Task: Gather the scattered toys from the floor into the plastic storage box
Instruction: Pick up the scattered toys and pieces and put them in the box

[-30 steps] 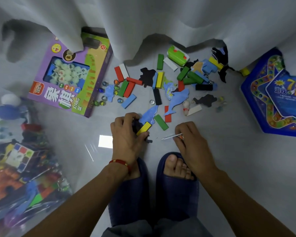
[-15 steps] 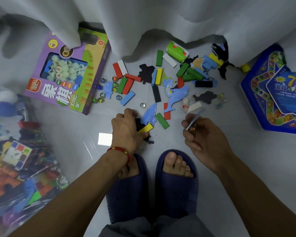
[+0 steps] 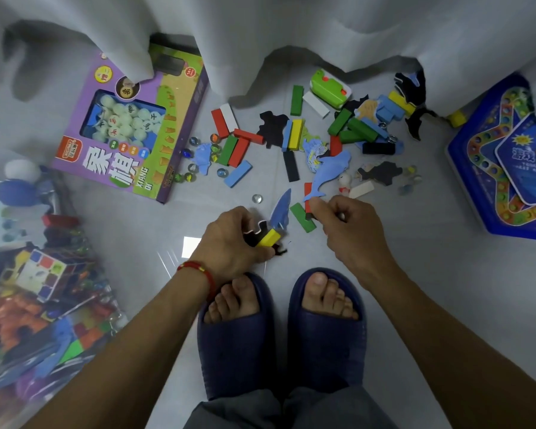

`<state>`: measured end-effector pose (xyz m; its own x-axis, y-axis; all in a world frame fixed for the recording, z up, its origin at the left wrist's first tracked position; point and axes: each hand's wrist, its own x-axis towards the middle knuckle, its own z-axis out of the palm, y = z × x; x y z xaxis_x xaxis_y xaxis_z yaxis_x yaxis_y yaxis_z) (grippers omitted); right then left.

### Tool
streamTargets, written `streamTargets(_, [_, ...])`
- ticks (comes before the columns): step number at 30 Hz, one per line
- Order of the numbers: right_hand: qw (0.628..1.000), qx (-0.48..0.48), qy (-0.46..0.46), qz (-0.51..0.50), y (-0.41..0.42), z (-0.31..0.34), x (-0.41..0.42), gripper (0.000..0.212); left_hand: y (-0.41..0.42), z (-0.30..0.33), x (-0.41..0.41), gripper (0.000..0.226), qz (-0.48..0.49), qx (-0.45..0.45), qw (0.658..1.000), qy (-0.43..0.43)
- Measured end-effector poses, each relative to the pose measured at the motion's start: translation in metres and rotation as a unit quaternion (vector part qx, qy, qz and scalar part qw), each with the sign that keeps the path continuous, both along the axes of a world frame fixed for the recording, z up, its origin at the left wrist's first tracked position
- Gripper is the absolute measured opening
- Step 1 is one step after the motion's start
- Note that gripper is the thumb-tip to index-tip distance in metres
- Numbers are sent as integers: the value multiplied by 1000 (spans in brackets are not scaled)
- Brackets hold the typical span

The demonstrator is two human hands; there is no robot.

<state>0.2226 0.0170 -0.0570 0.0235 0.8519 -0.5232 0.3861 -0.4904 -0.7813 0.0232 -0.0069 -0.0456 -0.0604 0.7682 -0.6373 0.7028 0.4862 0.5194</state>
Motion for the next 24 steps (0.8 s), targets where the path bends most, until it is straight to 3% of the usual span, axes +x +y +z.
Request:
streamTargets(5, [998,-11,68,14,-5,3,4,26,6,12,-31,35,37,-38,996,-67])
streamTargets(8, [995,-10,104,-5,-5,2,10,19,14,17,-36,20,17,-27,997,-65])
streamTargets(10, [989,-18,146,-20,-4,1,10,20,19,14,-31,6,68,-12,995,-70])
streamTargets(12, [975,-43,207,-66,-2,2,8,20,21,6,-25,17,108,32,993,-32])
streamTargets(16, [934,-91,308,-158,6,9,8,20,22,-10,-15,23,67,89,991,74])
streamTargets(20, [980,-27,162,-113,12,9,13,33,18,-17,-14,39,-17,121,977,174])
streamTargets(24, [998,29,20,-55,12,2,8,37,17,-20,-14,46,-39,150,967,203])
